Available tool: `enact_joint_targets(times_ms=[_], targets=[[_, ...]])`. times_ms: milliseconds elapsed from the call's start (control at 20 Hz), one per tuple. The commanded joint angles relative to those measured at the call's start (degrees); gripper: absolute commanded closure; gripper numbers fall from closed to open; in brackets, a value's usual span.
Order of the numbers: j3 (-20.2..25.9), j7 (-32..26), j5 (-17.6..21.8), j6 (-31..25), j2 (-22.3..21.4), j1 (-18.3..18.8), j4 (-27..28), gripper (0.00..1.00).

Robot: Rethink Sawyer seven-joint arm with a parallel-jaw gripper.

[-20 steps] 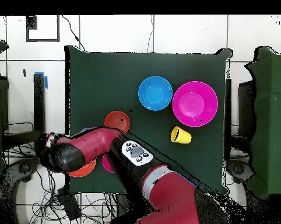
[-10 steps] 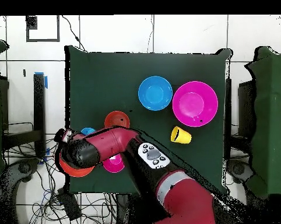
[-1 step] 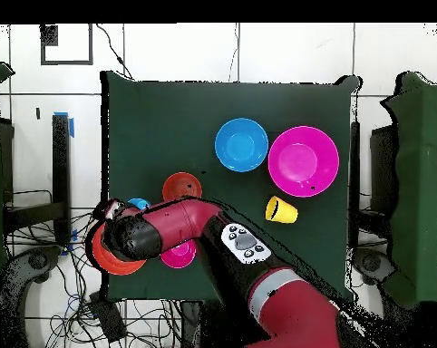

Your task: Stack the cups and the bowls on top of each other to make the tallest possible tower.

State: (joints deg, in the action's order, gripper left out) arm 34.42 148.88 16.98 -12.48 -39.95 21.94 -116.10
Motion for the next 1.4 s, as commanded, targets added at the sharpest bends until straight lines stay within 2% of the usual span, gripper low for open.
enact_joint_targets(times_ms=[50, 250, 600, 950, 1100, 1400], targets=[[-4.3, -1.1, 5.5, 1.9, 3.5, -1.9, -1.5, 0.00], [-7.2, -0.5, 7.0, 4.9, 6.4, -3.9, 0.7, 0.00], [-13.7, -0.1, 11.2, 13.0, 14.6, -7.4, 5.6, 0.00], [-17.9, 0.8, 12.2, 20.6, 20.1, -10.6, 7.9, 0.00], [-18.2, 0.9, 12.0, 22.6, 21.5, -11.3, 8.0, 0.00], [-18.3, 0.7, 11.2, 24.1, 21.4, -12.0, 7.7, 0.00]])
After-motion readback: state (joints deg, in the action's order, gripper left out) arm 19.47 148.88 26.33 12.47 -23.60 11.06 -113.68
